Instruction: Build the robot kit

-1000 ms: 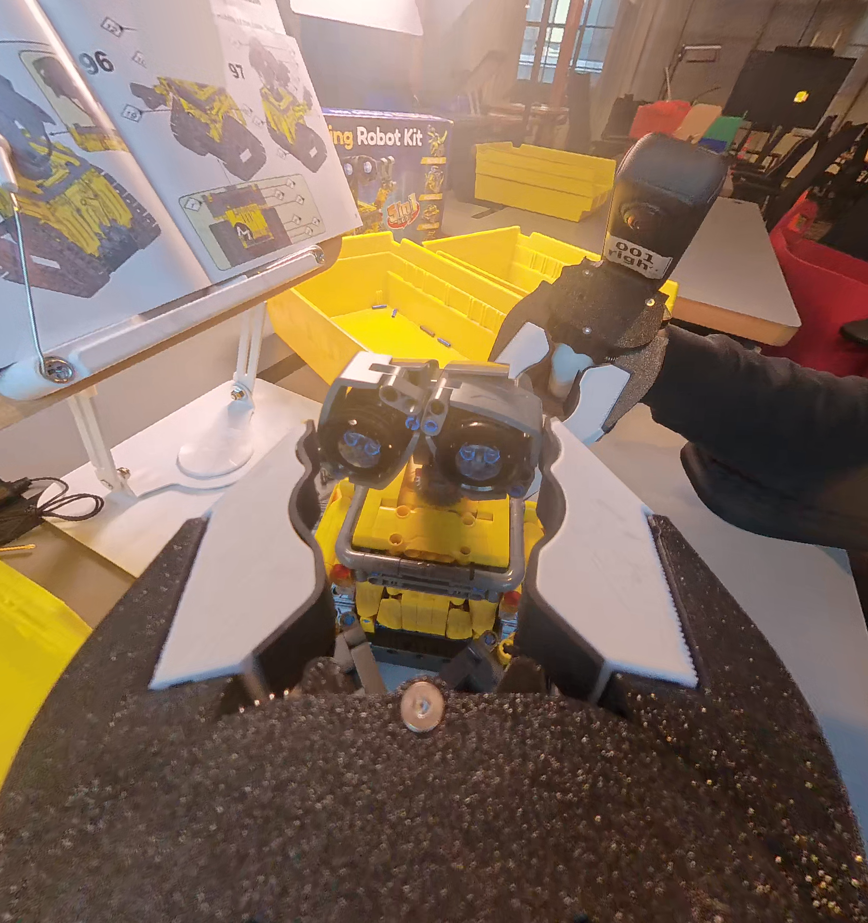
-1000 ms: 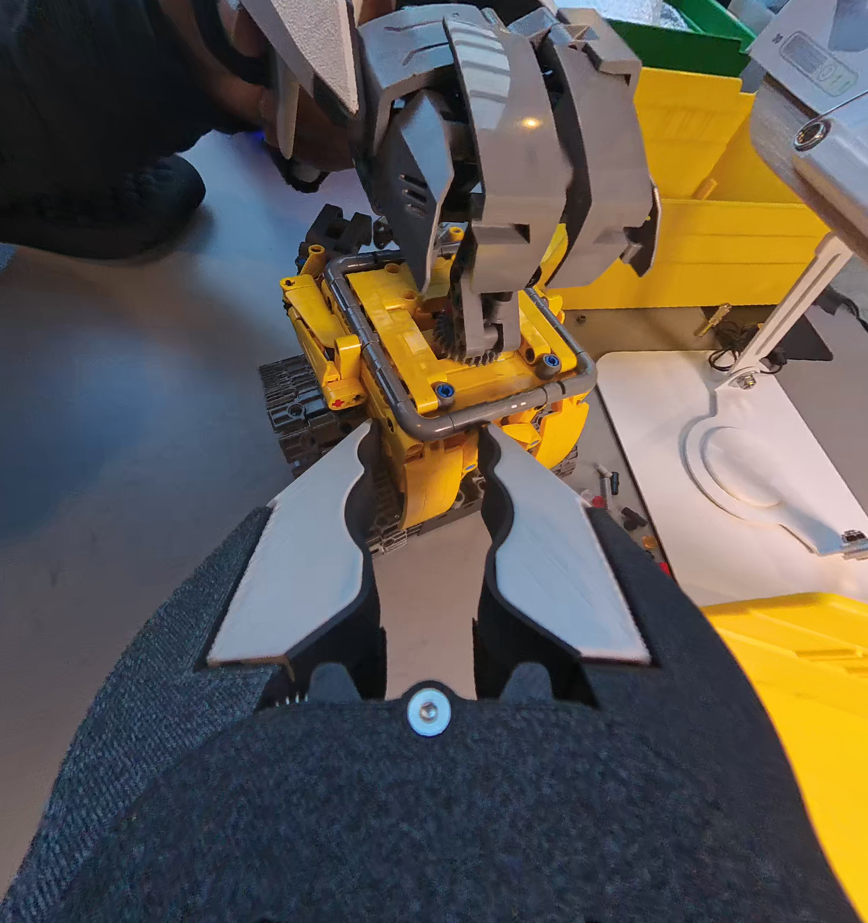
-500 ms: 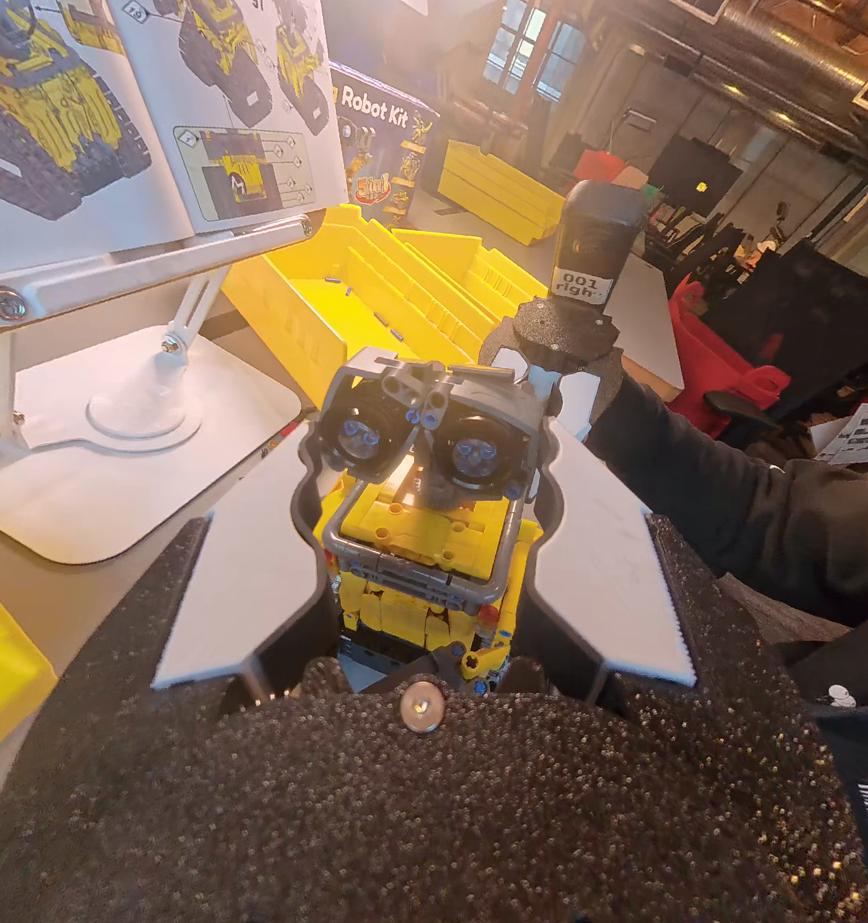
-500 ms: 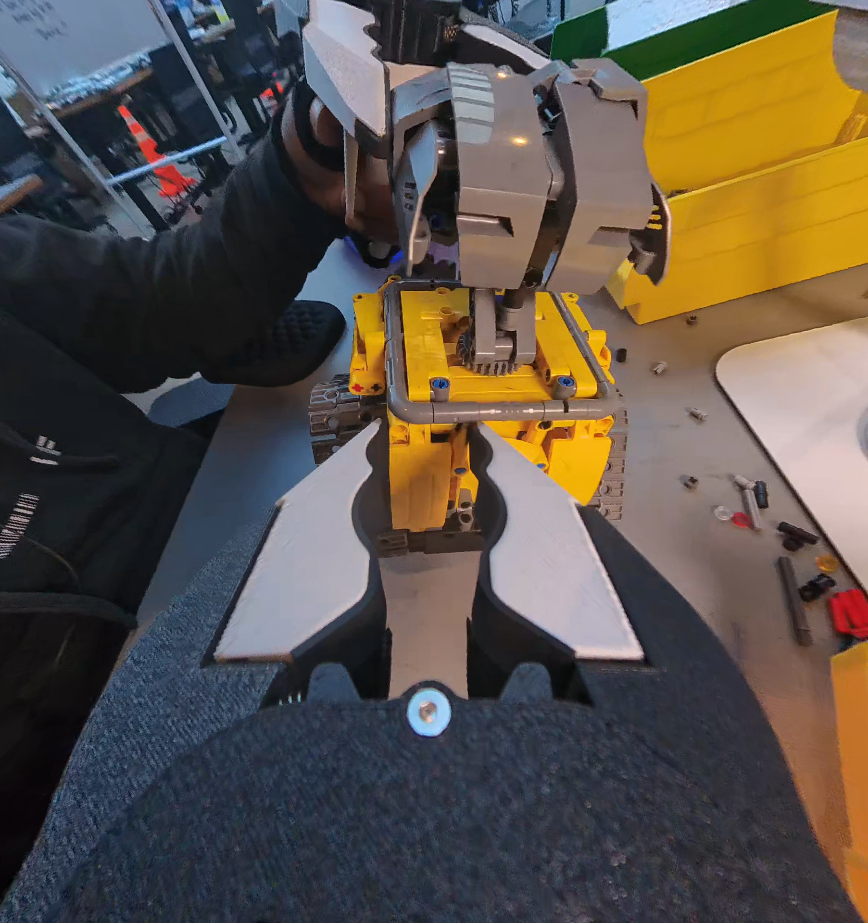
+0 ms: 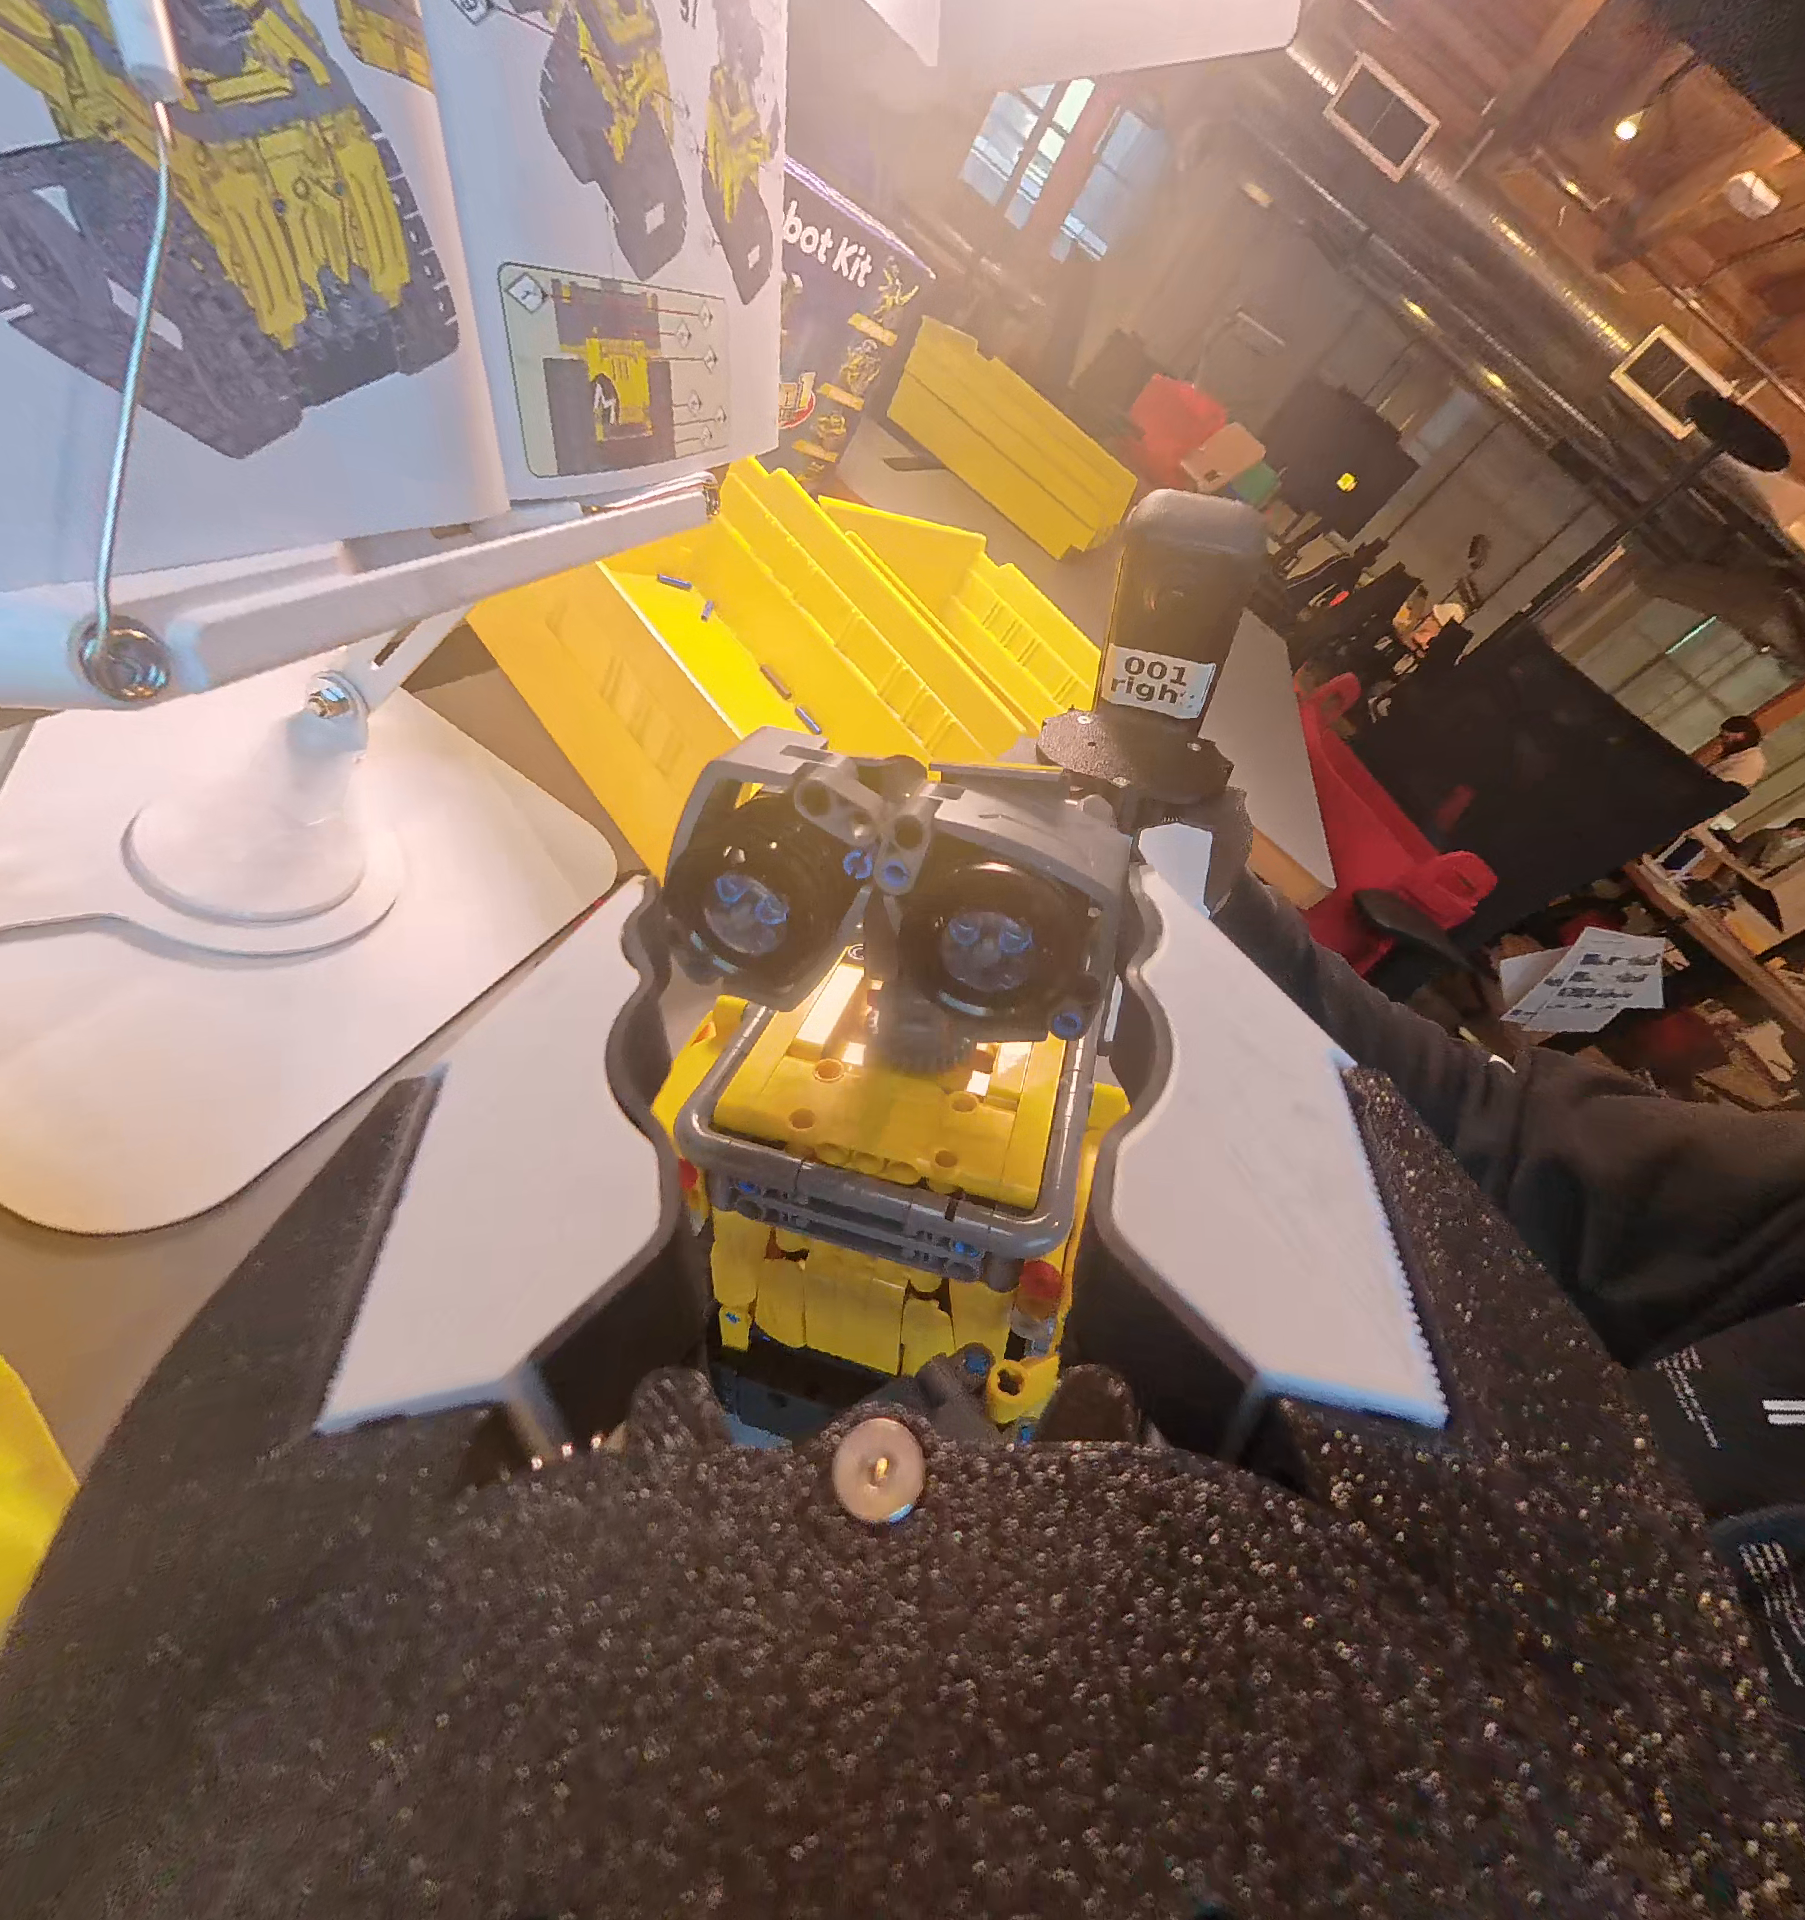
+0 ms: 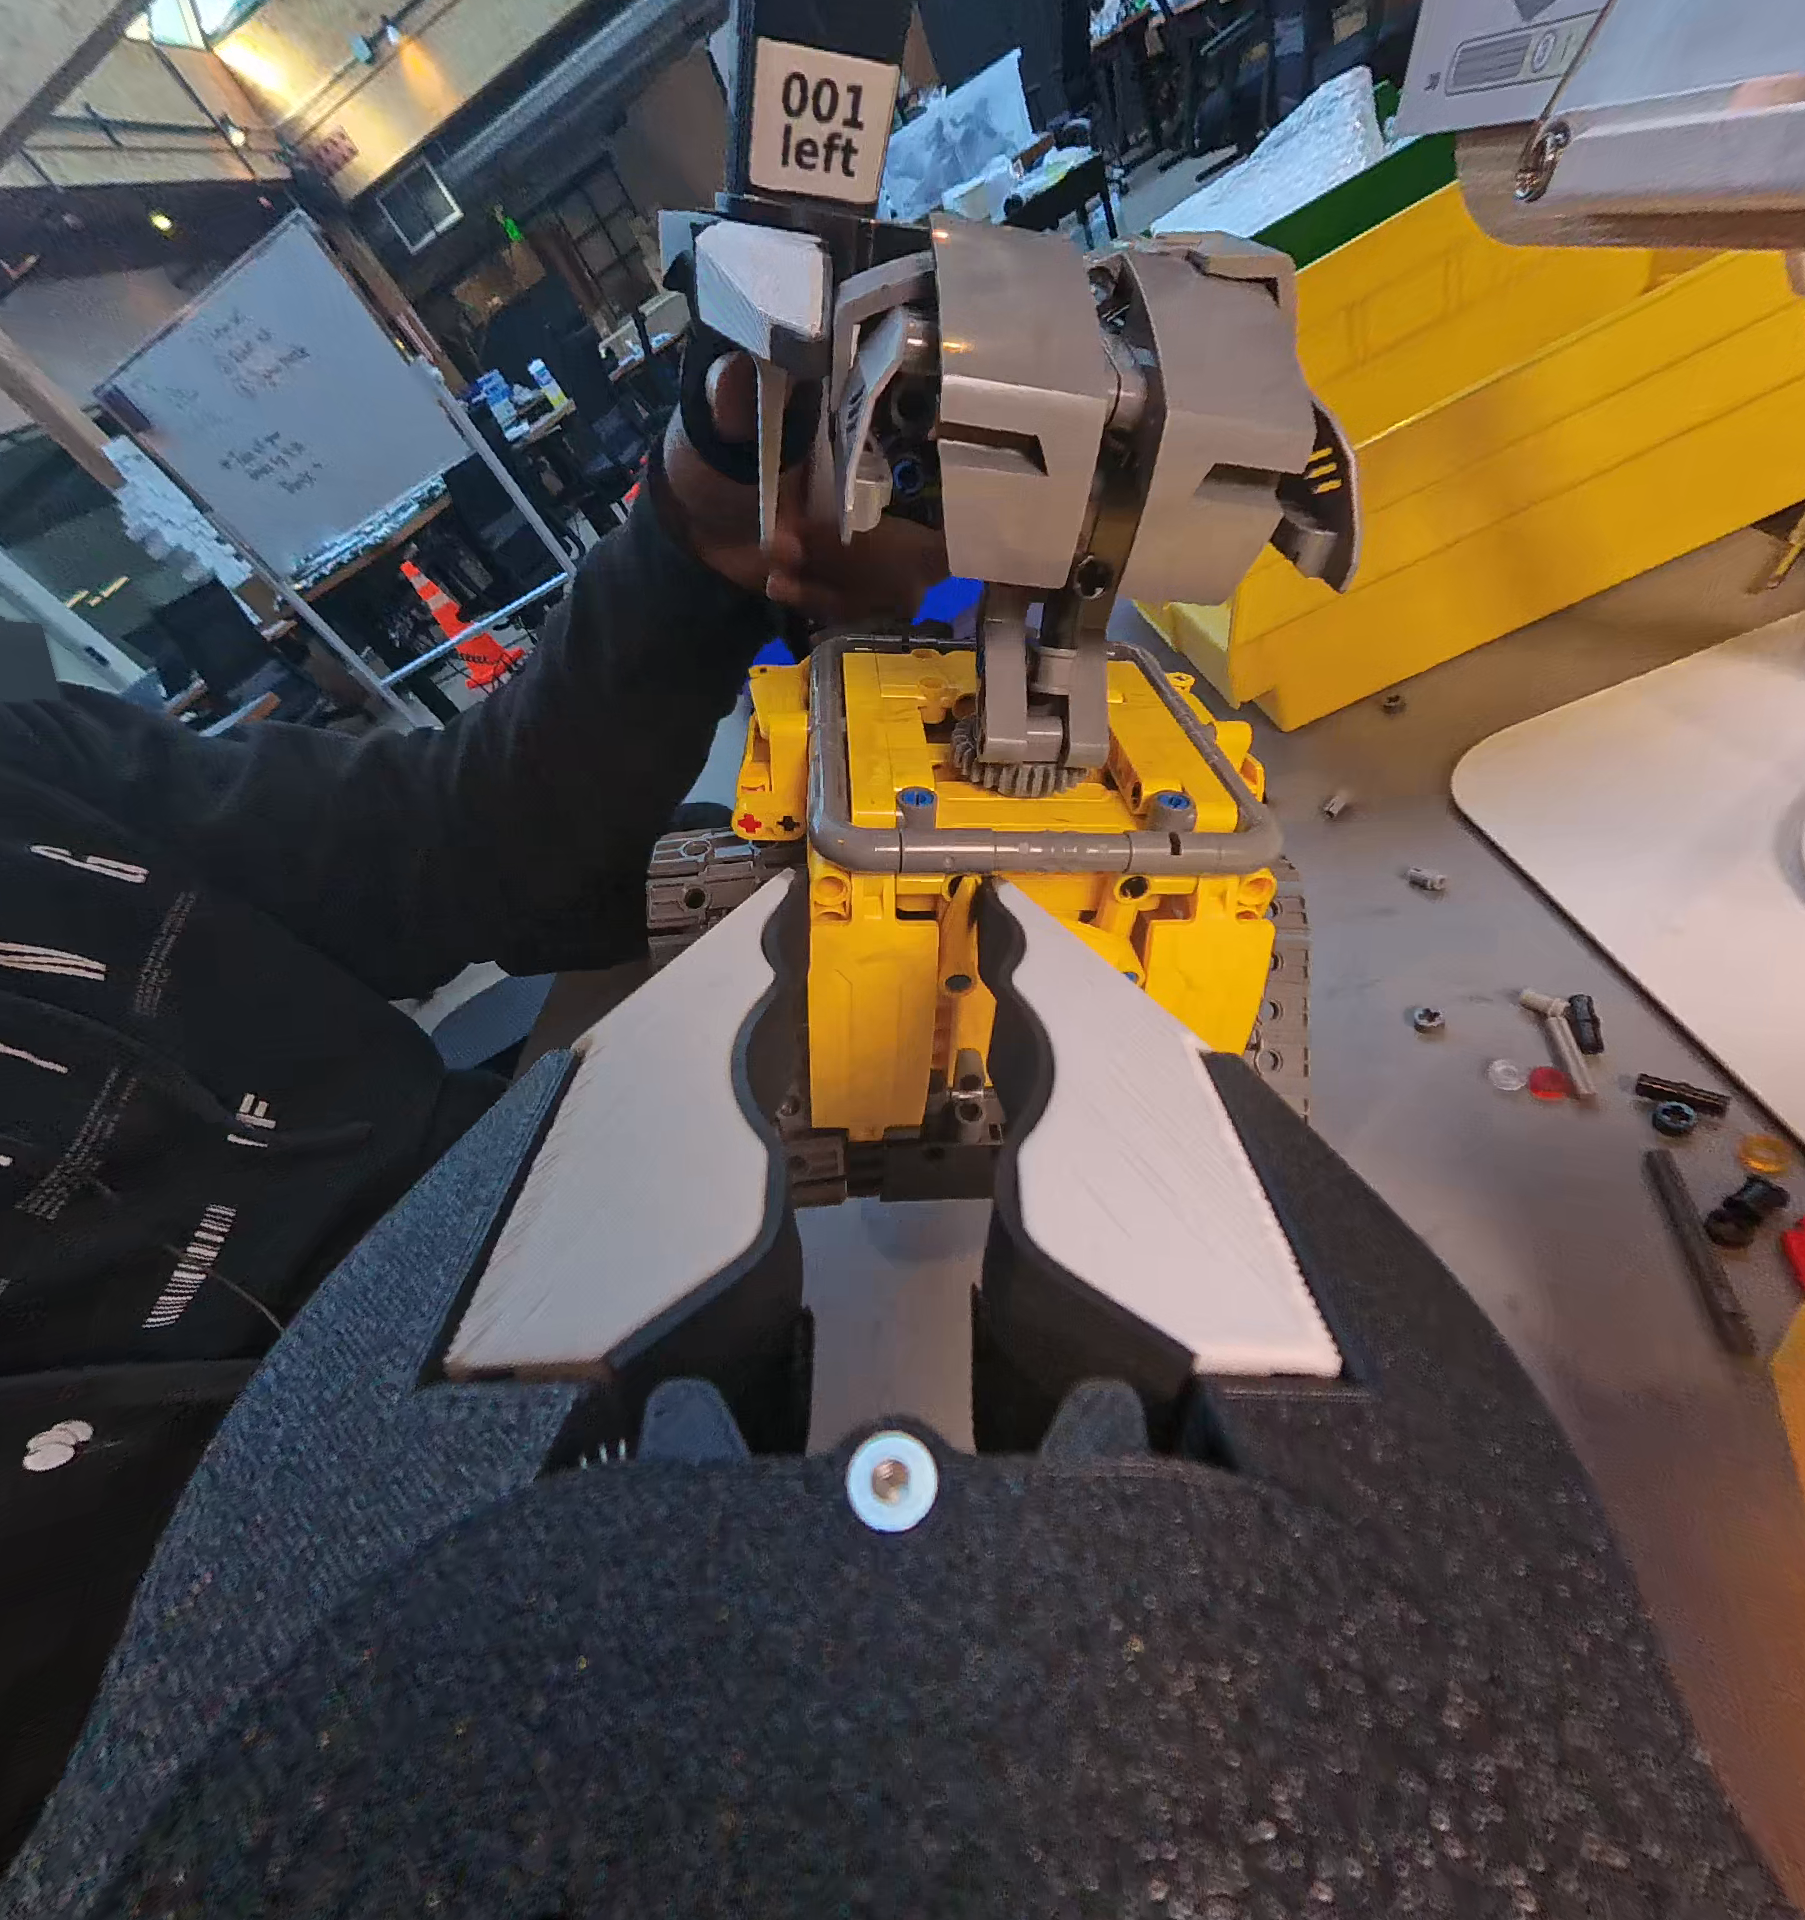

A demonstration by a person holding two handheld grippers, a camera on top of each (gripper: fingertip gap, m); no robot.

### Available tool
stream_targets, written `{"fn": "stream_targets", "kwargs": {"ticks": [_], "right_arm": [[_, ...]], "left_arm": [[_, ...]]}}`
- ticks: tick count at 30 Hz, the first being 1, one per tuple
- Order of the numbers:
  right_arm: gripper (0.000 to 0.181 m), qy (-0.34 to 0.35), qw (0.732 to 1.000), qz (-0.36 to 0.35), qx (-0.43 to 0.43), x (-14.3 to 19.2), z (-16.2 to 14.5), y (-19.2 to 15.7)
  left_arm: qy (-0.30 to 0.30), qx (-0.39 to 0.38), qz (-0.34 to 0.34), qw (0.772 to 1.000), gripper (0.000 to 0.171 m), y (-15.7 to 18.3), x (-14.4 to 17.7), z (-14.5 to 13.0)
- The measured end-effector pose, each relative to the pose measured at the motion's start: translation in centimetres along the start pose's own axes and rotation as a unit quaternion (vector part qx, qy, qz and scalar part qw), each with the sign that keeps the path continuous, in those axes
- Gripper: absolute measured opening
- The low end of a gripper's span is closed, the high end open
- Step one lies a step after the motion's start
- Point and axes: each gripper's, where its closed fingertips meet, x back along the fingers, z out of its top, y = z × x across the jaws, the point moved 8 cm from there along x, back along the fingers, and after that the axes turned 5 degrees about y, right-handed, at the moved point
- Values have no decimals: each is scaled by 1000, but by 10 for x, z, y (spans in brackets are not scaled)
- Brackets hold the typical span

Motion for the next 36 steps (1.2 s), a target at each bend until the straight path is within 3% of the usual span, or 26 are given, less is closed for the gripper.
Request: {"fn": "stream_targets", "kwargs": {"ticks": [19,36], "right_arm": [[31,28,999,11,-34,1,2,12],[31,-5,1000,15,-3,1,-5,9]], "left_arm": [[15,45,-39,998,83,-20,11,-5],[-48,-118,1,992,85,13,-10,3]]}}
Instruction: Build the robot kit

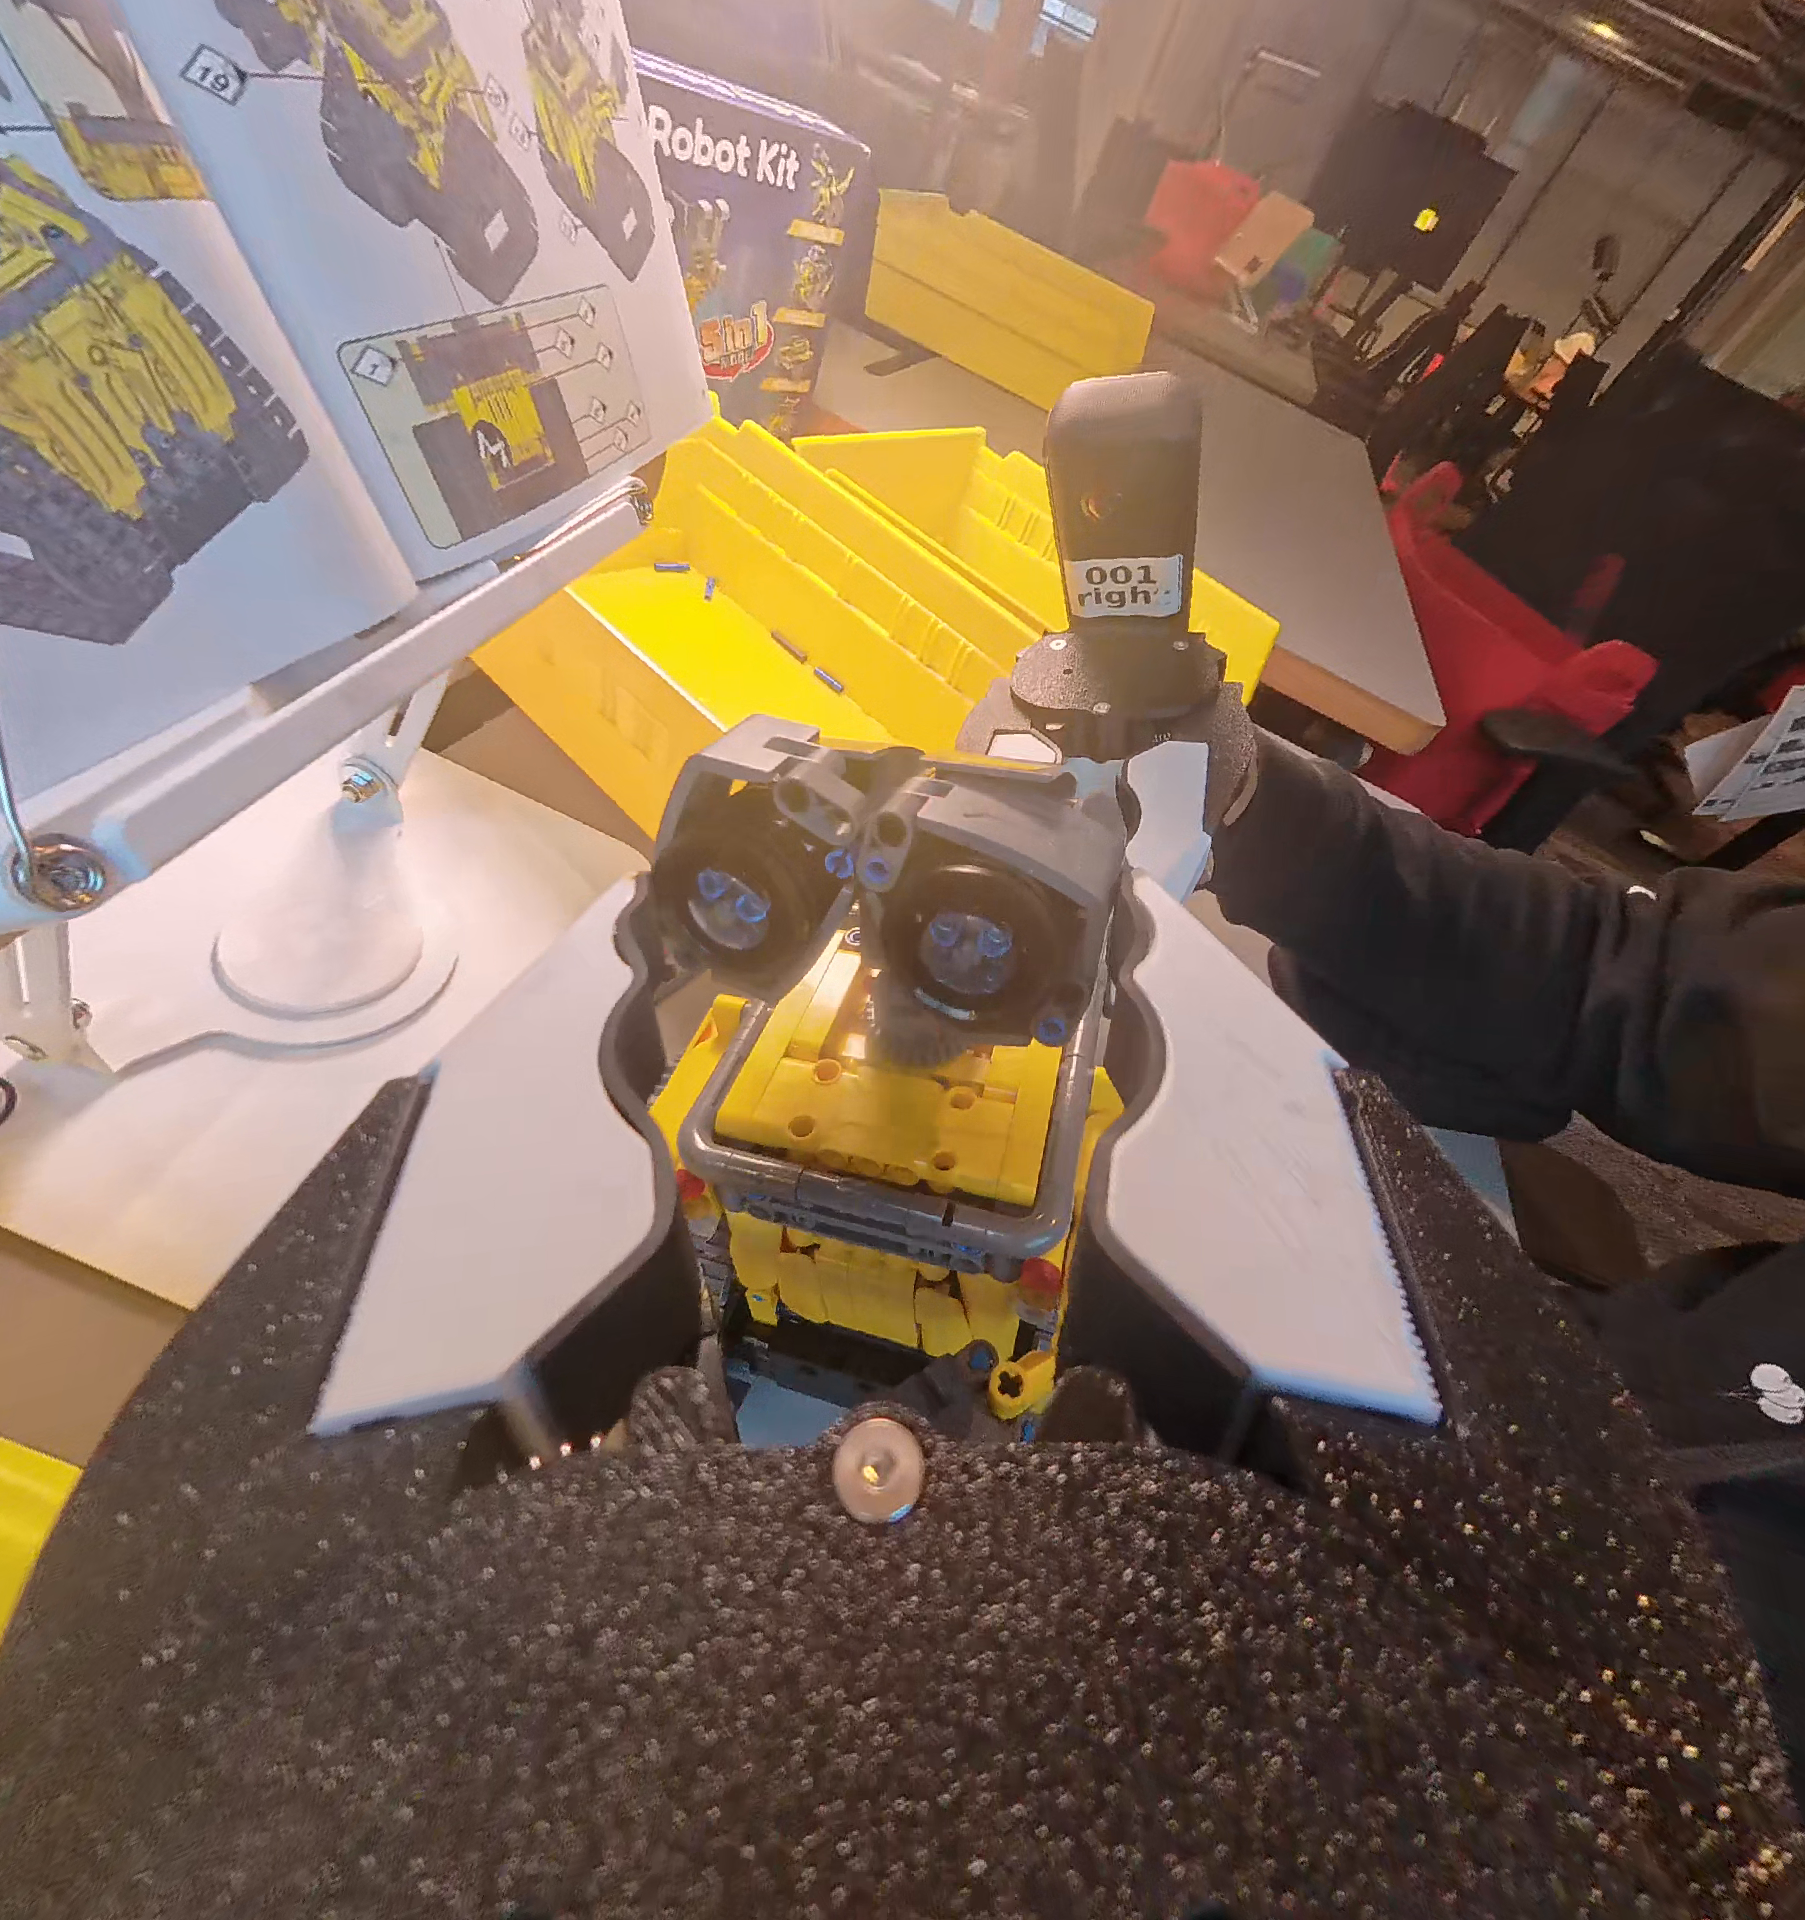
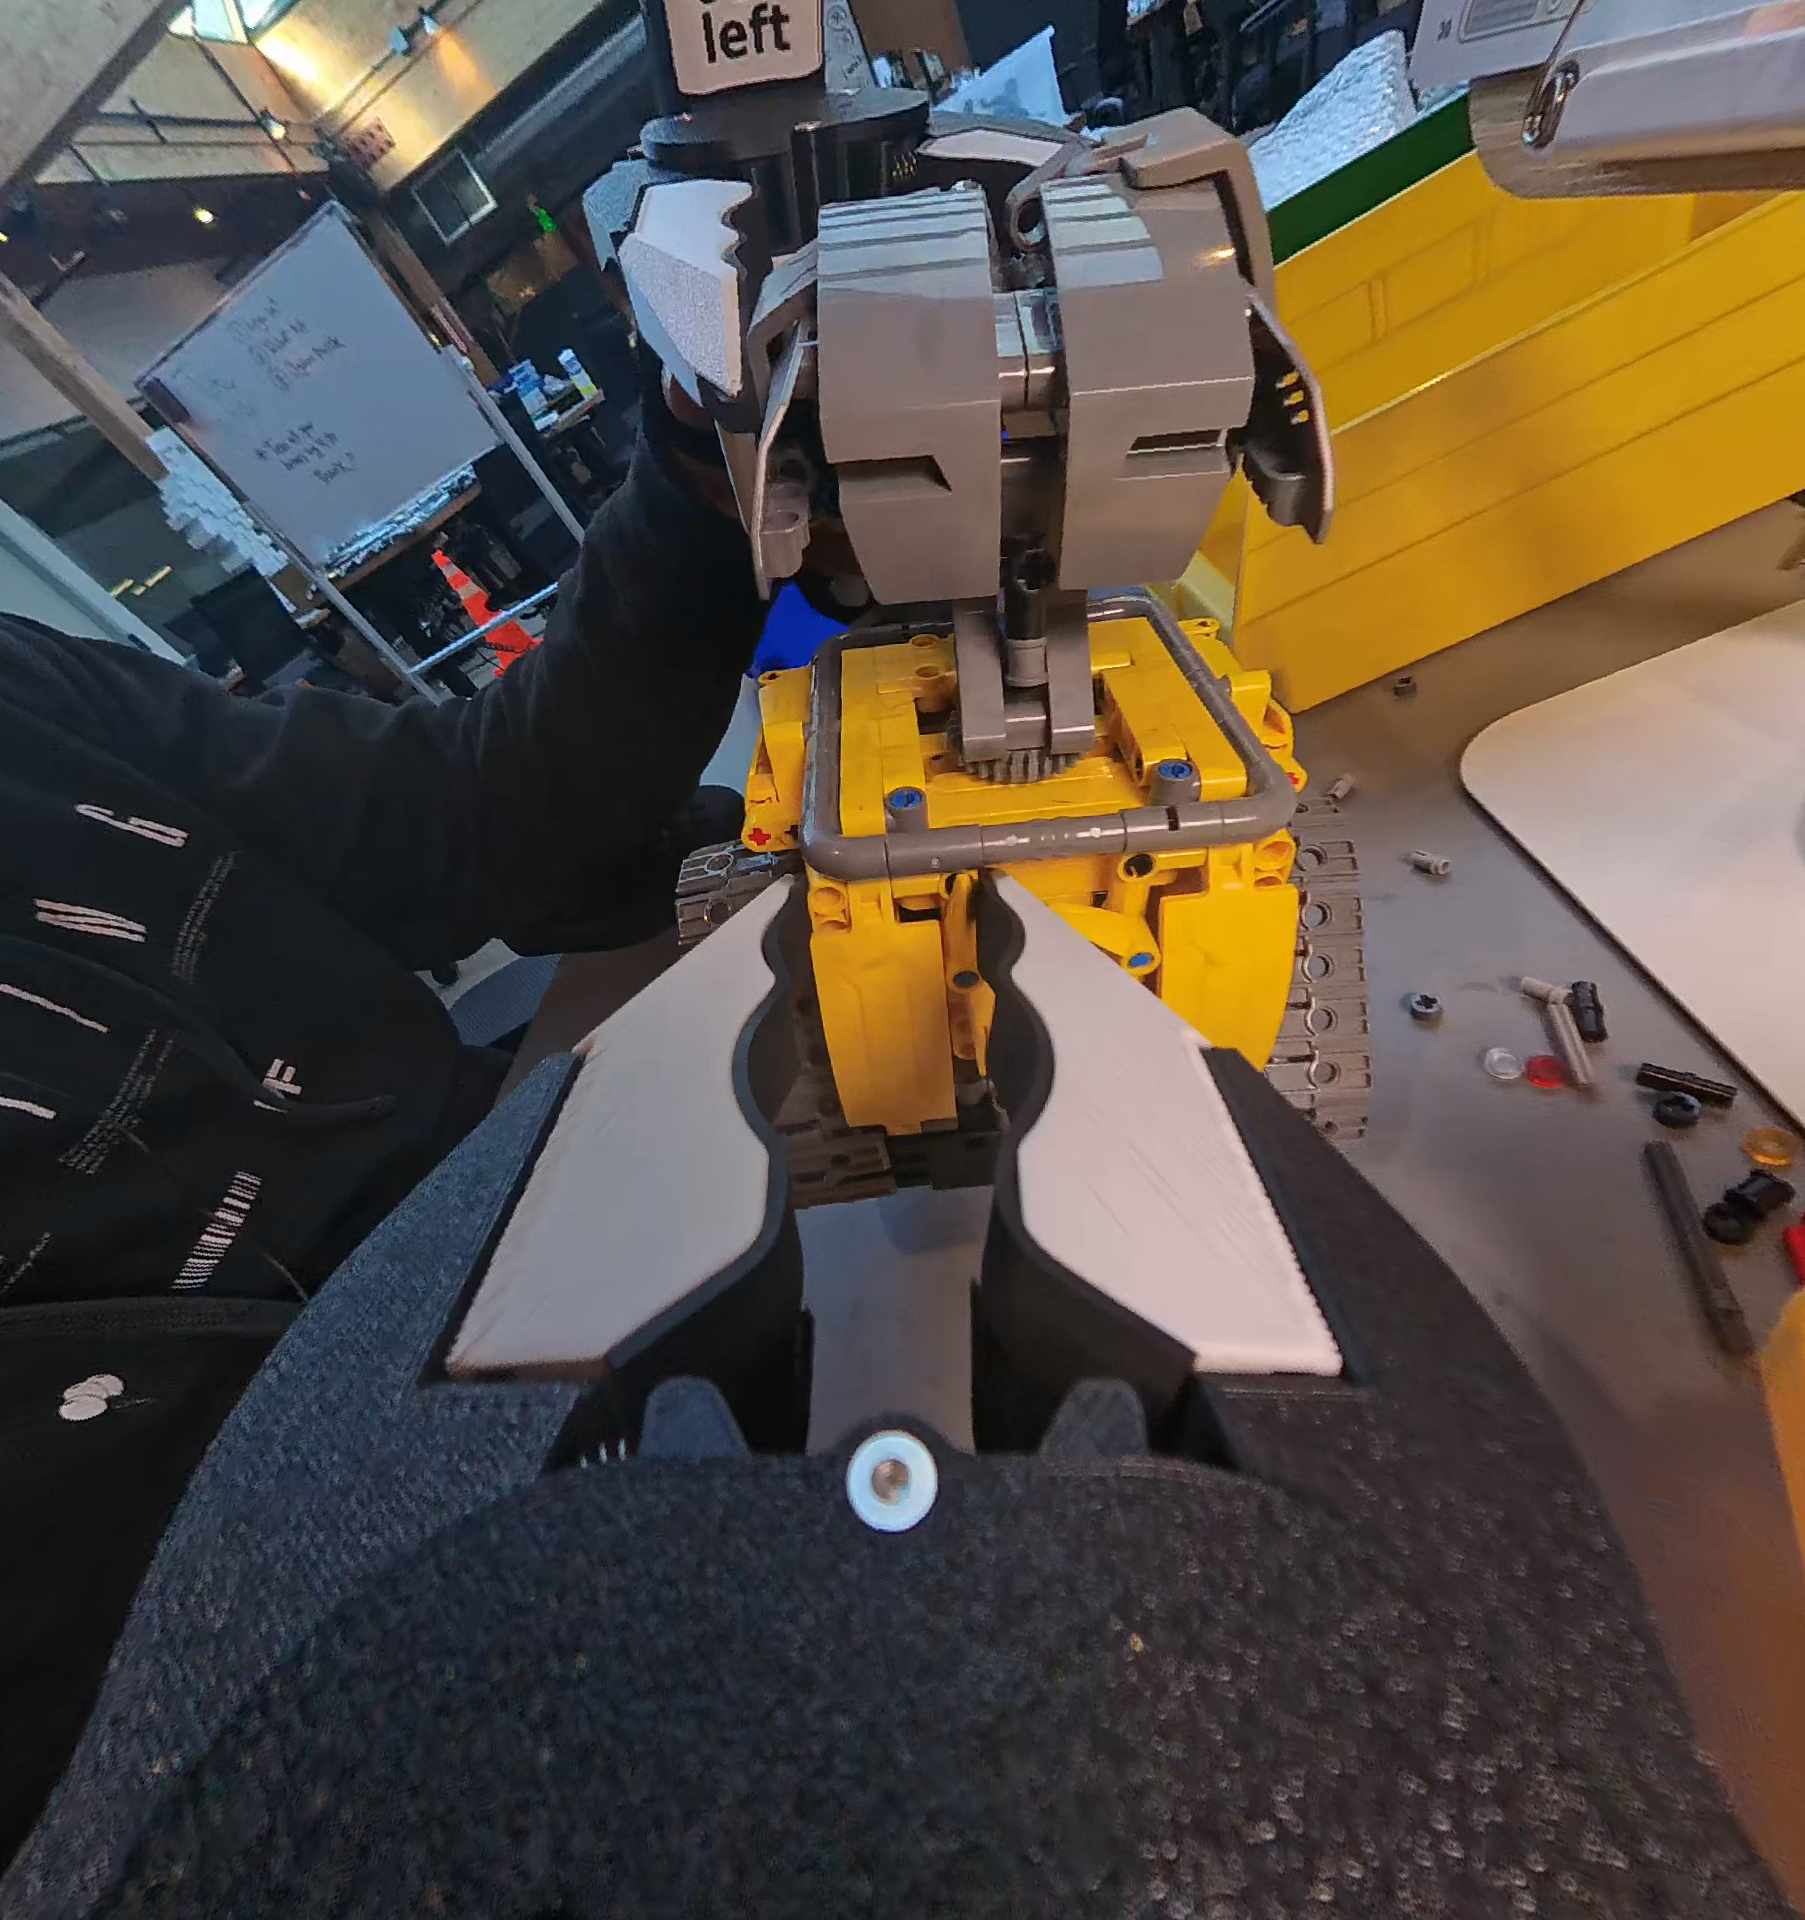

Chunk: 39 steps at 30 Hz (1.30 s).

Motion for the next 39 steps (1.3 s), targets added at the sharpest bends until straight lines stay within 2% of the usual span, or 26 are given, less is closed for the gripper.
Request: {"fn": "stream_targets", "kwargs": {"ticks": [14,20,21,24,27,30,33,37,38,39], "right_arm": [[32,21,999,10,-24,5,0,6],[32,21,999,8,-24,6,0,6],[32,21,999,8,-23,6,-1,6],[32,22,999,3,-23,8,0,7],[32,14,1000,2,-21,8,-2,6],[32,5,1000,3,-16,6,-4,5],[32,-3,1000,0,-10,6,-6,5],[33,-30,999,-5,8,6,-11,5],[33,-39,999,-9,12,6,-13,6],[34,-48,999,-12,17,5,-15,6]], "left_arm": [[14,15,9,1000,86,-6,5,-5],[3,-5,38,999,82,-3,12,-4],[2,-10,42,999,80,-1,14,-3],[15,-18,52,998,53,2,20,2],[4,-33,60,998,54,4,23,1],[-8,-43,53,998,48,5,21,-2],[-15,-79,64,995,53,5,24,-2],[-21,-126,88,988,72,-9,31,-8],[-18,-122,77,989,79,-12,29,-12],[-12,-119,60,991,77,-11,28,-14]]}}
